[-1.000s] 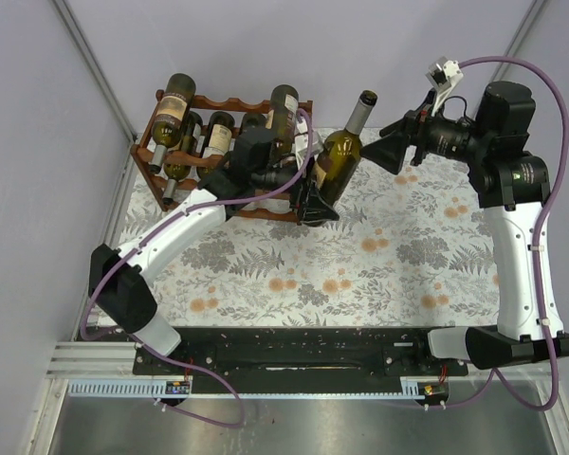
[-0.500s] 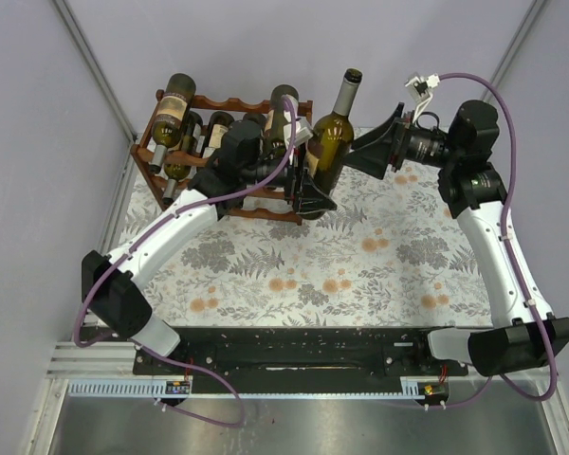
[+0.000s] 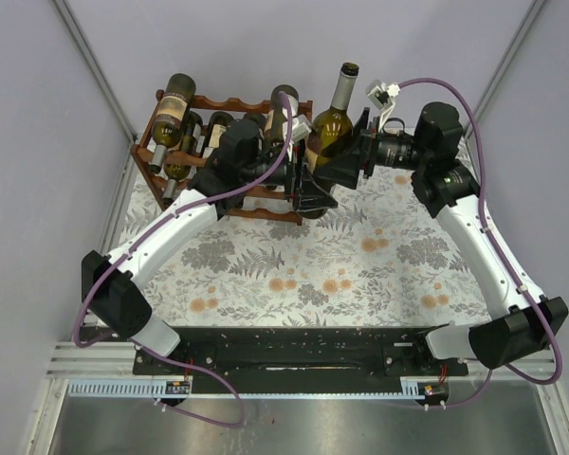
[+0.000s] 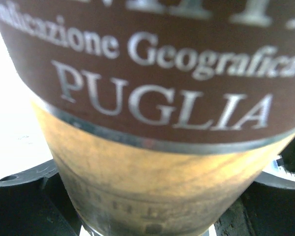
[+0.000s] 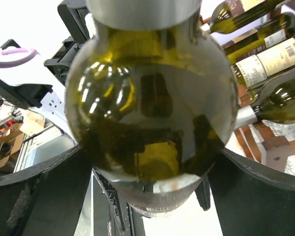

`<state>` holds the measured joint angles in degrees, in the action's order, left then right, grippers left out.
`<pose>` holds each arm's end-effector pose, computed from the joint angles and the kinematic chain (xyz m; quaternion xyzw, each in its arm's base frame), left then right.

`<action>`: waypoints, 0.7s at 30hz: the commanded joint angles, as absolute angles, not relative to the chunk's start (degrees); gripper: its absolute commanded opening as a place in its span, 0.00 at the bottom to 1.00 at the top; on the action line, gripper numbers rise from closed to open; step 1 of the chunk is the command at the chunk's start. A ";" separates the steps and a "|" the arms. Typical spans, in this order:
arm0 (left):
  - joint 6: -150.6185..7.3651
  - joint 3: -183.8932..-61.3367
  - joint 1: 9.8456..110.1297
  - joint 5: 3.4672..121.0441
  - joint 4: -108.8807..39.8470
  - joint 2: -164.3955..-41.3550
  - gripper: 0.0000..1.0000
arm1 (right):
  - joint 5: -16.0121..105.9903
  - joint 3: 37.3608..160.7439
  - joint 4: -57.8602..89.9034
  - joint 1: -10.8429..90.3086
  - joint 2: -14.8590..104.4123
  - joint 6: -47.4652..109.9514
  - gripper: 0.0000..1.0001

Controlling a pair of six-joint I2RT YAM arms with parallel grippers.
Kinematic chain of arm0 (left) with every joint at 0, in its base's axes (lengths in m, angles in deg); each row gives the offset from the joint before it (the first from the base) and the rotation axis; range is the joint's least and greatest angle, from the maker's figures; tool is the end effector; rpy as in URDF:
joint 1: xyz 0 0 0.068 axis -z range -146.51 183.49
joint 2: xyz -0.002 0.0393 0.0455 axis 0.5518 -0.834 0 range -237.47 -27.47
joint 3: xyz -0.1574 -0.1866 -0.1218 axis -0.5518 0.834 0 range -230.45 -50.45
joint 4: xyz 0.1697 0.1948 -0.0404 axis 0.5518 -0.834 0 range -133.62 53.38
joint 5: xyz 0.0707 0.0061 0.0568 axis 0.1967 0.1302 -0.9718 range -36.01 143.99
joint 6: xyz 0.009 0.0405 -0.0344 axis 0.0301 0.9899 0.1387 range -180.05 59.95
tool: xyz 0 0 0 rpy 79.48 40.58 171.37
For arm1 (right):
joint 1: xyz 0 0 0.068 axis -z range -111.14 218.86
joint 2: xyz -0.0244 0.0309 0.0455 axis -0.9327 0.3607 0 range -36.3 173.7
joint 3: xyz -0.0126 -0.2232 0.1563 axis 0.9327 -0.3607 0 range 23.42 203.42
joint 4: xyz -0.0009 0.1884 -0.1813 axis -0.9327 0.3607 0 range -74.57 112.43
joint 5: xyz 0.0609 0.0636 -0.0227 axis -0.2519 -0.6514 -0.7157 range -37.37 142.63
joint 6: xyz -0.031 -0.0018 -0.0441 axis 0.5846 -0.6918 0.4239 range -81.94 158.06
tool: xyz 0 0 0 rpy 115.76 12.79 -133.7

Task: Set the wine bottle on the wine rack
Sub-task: Pick up the wine bottle from the center of the board, then adjust the wine bottle.

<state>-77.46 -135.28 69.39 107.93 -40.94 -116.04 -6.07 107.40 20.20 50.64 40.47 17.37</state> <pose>0.2714 -0.2319 0.4081 0.4016 0.6164 -0.5682 0.3686 0.2637 0.1189 0.4647 -0.3408 0.6106 0.5294 0.4804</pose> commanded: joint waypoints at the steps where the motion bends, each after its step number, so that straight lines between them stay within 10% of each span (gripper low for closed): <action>1: -79.03 -137.90 69.70 109.98 -31.61 -114.83 0.00 | -6.17 109.90 22.02 48.38 41.21 20.39 0.98; 10: -78.59 -135.44 69.79 110.68 -31.08 -114.74 0.00 | -6.78 110.60 21.49 48.21 42.09 20.22 0.72; 16: -76.84 -135.87 70.93 111.12 -33.98 -115.71 0.00 | -8.01 109.82 19.30 48.12 42.36 19.07 0.12; 21: -73.15 -136.58 70.93 111.47 -36.53 -115.80 0.28 | -8.28 109.02 19.29 48.12 40.95 19.95 0.00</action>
